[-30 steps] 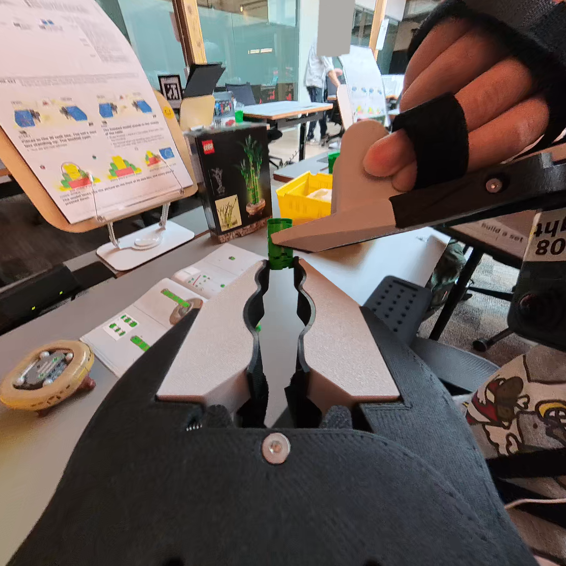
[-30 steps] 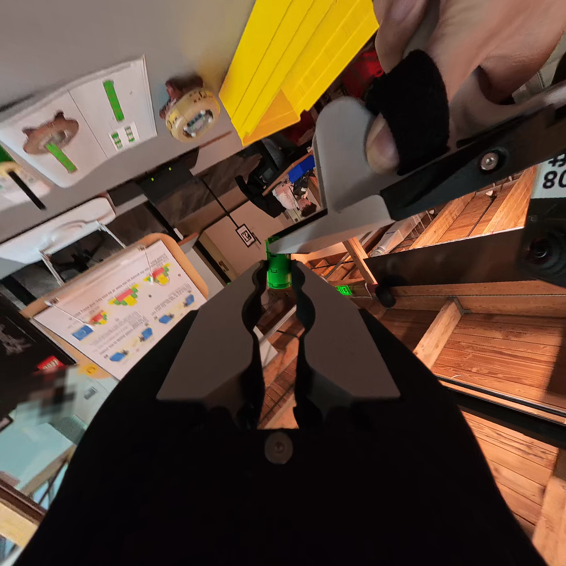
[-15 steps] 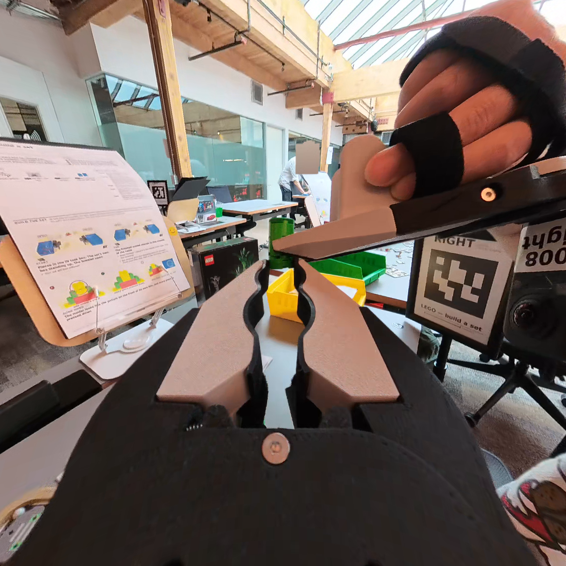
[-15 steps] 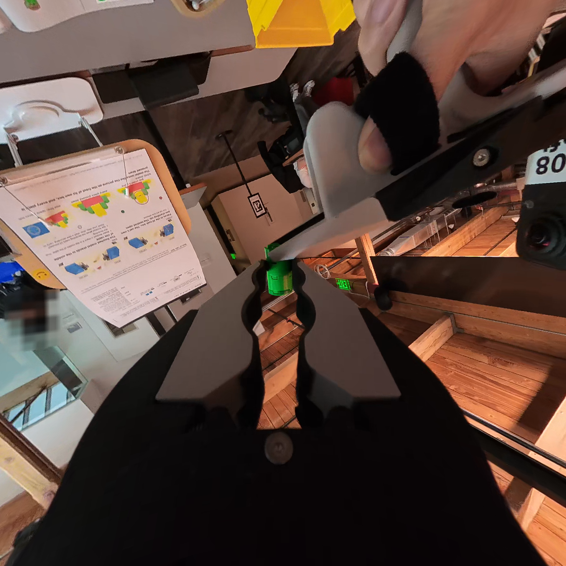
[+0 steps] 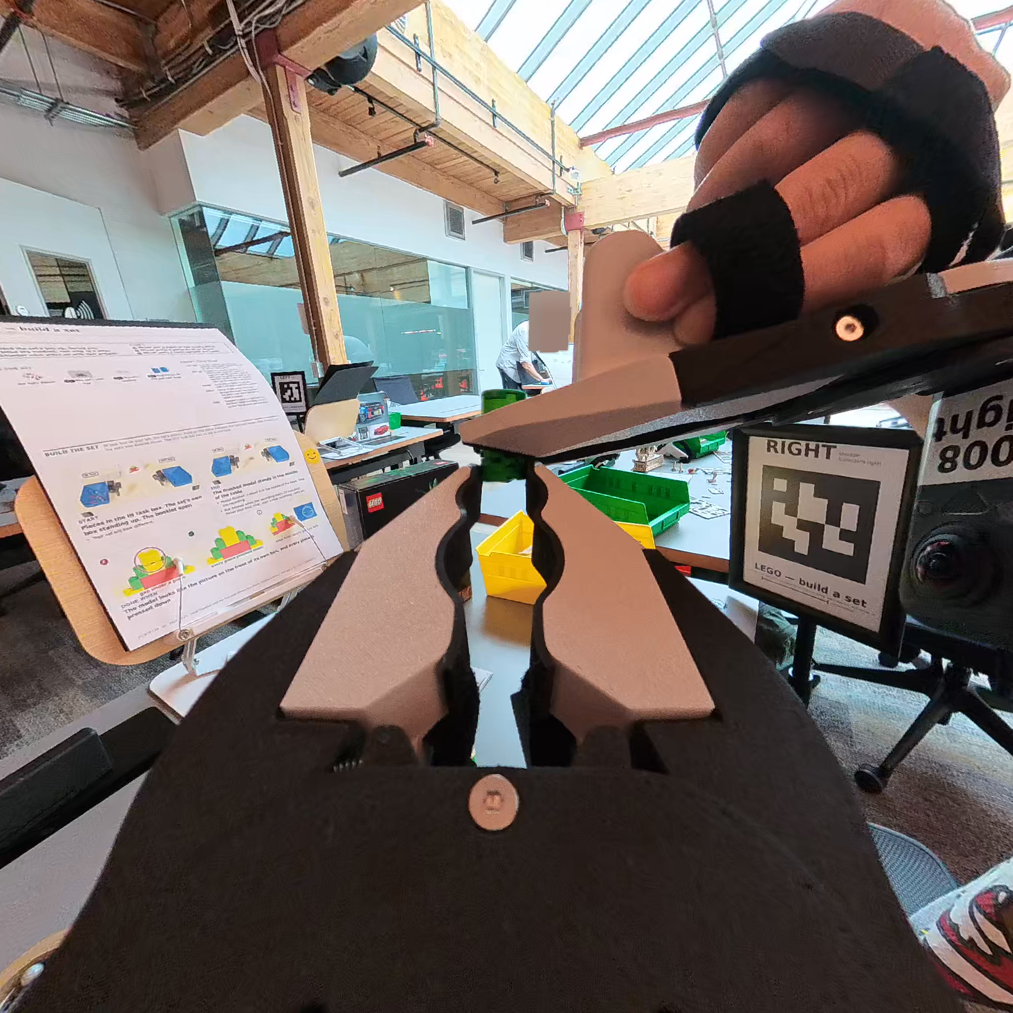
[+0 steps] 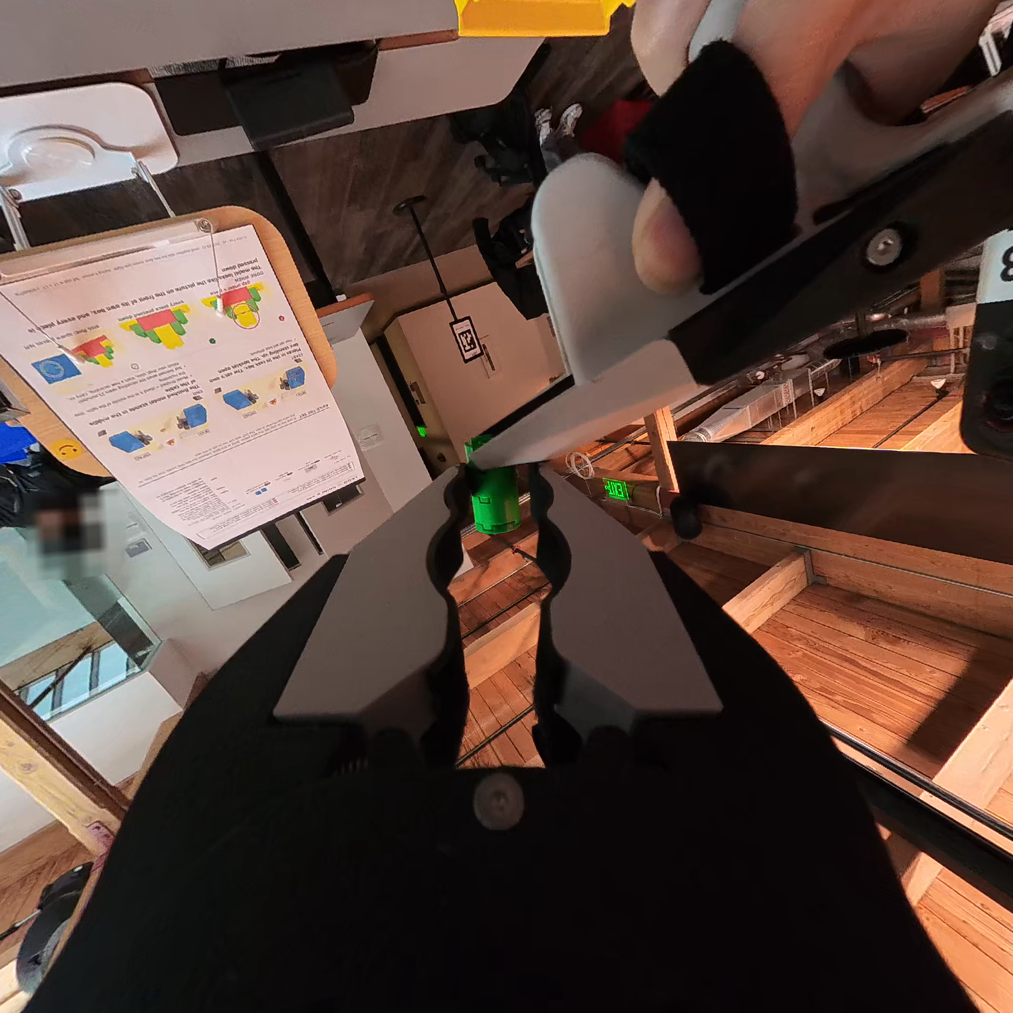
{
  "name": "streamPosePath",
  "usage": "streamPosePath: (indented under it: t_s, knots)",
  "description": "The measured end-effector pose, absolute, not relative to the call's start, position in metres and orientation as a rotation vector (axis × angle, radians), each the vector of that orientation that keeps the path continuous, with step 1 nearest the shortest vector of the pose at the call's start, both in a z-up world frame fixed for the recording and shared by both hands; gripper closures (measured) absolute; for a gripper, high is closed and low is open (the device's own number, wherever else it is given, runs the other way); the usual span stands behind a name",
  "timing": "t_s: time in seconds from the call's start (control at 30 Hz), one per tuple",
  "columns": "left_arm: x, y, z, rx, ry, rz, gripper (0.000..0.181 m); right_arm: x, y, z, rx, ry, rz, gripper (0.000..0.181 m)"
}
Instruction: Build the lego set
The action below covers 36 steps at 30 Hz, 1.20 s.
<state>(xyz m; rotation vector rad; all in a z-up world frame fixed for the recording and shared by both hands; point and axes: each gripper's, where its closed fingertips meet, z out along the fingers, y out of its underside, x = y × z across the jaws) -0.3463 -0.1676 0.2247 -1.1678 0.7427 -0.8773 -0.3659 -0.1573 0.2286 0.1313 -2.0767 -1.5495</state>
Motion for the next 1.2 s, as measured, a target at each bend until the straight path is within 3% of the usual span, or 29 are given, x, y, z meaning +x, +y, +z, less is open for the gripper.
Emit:
streamPosePath:
  t_s: [0.5, 0.7, 0.87, 0.97, 1.1, 1.2]
  knots:
    - [-0.357, -0.167, 0.232, -1.135, 0.695, -0.904, 0.167, -0.375, -0.160, 0.241, 0.114, -1.984, -1.524, 0.144]
    - [-0.365, -0.167, 0.234, -1.120, 0.670, -0.918, 0.167, -0.377, -0.163, 0.252, 0.026, -1.890, -1.460, 0.117]
    - [-0.376, -0.171, 0.236, -1.099, 0.647, -0.942, 0.167, -0.379, -0.176, 0.257, -0.227, -1.728, -1.053, 0.088]
    - [-0.381, -0.175, 0.238, -1.076, 0.635, -0.975, 0.167, -0.379, -0.179, 0.254, -0.353, -1.547, -0.844, 0.091]
    - [-0.379, -0.178, 0.238, -1.066, 0.642, -1.015, 0.167, -0.384, -0.193, 0.247, -0.427, -1.379, -0.560, 0.118]
    - [-0.375, -0.183, 0.238, -1.056, 0.655, -1.069, 0.167, -0.385, -0.190, 0.248, -0.489, -1.312, -0.462, 0.118]
